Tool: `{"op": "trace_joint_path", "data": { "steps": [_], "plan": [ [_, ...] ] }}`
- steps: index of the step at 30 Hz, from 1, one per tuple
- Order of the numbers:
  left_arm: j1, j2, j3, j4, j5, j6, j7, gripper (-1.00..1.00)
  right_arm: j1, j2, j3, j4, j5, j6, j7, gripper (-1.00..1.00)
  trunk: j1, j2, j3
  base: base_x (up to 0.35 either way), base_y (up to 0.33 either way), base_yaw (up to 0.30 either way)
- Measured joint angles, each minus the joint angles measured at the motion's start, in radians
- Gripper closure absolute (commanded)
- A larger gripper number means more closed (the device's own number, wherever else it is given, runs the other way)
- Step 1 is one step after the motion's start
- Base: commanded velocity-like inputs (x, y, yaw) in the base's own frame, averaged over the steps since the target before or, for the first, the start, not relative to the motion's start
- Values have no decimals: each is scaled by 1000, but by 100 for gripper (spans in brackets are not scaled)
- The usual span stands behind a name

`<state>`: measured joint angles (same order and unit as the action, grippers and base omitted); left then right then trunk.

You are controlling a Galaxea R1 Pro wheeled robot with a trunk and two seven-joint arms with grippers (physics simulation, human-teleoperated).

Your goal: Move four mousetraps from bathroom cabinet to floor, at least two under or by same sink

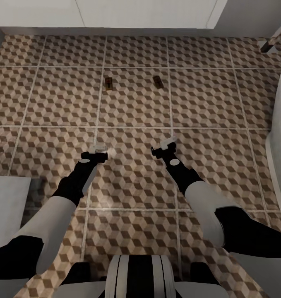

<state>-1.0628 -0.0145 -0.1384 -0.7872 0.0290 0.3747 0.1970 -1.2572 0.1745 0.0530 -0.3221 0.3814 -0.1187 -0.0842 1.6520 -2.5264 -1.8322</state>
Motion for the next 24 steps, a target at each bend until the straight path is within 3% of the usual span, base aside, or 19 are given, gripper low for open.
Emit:
{"op": "trace_joint_path", "data": {
  "steps": [10,24],
  "plan": [
    [0,0,-11,-25,-1,1,-2,-100,0,0,-1,0,1,1,0,-100,-1,0,0,-90,0,0],
    [0,6,-16,-162,-4,9,-2,-100,0,0,-2,0,1,2,-1,-100,-1,0,0,-5,0,0]
  ]
}}
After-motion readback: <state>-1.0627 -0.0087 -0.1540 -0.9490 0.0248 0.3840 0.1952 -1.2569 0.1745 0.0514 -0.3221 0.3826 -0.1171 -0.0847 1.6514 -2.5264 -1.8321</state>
